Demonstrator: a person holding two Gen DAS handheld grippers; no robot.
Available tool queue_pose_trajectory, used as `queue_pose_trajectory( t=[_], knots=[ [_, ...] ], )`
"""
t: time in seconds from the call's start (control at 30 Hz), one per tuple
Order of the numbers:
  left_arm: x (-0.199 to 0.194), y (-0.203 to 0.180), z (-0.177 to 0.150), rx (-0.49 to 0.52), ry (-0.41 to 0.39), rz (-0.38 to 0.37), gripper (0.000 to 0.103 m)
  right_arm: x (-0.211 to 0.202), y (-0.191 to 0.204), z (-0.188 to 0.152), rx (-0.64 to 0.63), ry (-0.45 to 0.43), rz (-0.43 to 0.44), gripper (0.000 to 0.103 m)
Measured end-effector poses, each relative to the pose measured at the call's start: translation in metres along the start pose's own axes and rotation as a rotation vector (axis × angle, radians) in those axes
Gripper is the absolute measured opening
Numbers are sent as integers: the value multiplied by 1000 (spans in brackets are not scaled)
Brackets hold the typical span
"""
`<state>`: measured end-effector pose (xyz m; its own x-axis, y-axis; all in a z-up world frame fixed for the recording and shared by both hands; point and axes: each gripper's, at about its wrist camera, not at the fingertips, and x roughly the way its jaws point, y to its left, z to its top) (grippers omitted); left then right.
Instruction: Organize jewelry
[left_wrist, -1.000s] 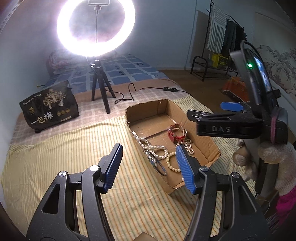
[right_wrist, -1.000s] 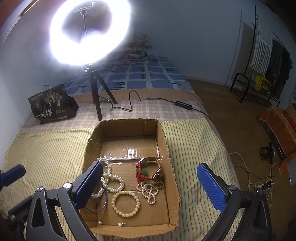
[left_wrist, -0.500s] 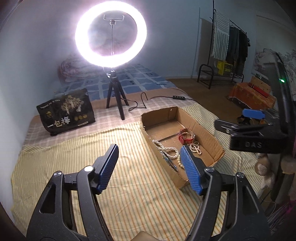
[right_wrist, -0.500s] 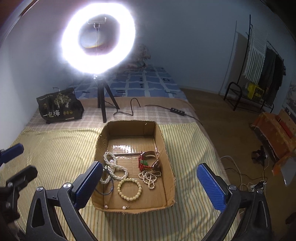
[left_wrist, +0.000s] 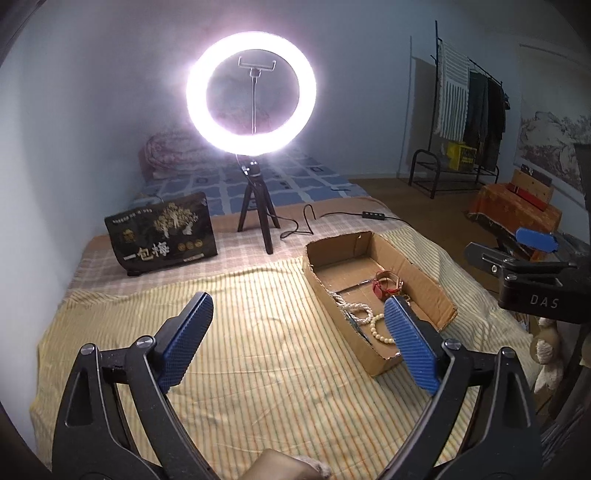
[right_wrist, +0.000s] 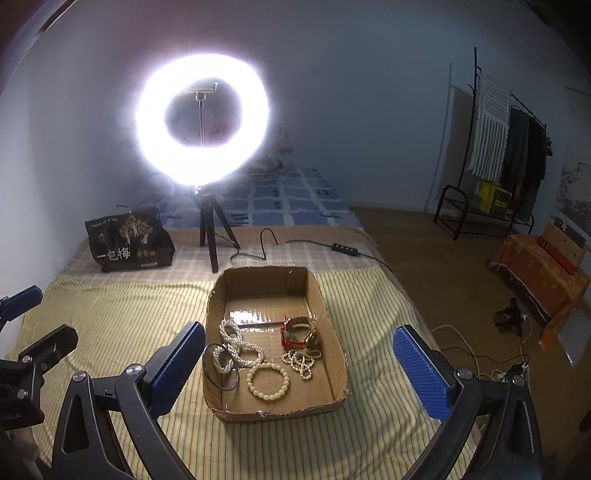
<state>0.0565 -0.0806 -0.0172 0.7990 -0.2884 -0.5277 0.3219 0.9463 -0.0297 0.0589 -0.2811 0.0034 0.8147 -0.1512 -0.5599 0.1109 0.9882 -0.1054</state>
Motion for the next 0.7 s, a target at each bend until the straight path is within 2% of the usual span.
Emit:
queue_pose_trajectory(
  t=[0.3, 0.7],
  knots=[
    [-6, -5, -2, 45, -9, 64, 102, -7, 4, 0, -1, -51, -1, 103],
    [-8, -4, -1, 38, -11, 120, 103, -9, 6, 0, -6, -60, 1, 103]
  ],
)
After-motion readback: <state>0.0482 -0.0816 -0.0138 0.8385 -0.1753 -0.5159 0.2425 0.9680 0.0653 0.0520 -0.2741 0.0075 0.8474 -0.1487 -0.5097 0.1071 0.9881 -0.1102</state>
